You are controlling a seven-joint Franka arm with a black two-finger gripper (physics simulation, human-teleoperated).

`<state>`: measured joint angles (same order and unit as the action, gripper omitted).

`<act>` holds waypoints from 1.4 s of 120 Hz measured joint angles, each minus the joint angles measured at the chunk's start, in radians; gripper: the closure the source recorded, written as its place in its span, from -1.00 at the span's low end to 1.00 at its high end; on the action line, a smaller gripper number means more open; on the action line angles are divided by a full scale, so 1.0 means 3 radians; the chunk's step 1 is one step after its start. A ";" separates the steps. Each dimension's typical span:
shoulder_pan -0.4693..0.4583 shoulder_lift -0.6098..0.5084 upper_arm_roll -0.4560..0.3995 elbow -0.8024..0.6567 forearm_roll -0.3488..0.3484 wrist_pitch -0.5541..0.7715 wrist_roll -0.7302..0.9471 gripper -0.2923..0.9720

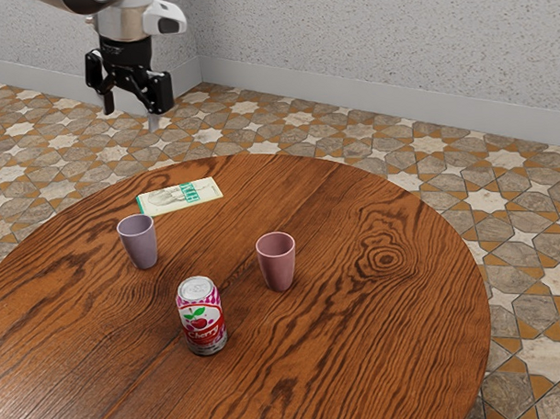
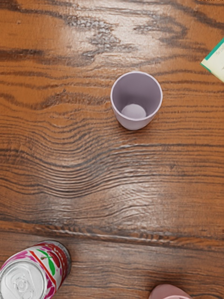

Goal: Place the left cup onto the right cup

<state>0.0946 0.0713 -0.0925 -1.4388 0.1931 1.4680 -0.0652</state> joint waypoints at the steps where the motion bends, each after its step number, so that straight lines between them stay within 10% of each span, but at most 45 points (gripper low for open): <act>1: 0.0003 -0.0001 0.0000 0.0000 -0.0001 0.0001 -0.0001 -0.54; 68: 0.0061 0.0065 0.0534 -0.1056 -0.0106 0.1070 0.0088 -0.54; 168: 0.0063 0.0954 0.0731 -0.1086 -0.0578 0.2315 0.0552 -0.54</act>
<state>0.1135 0.3575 0.1267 -1.7647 0.0196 2.1625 0.1003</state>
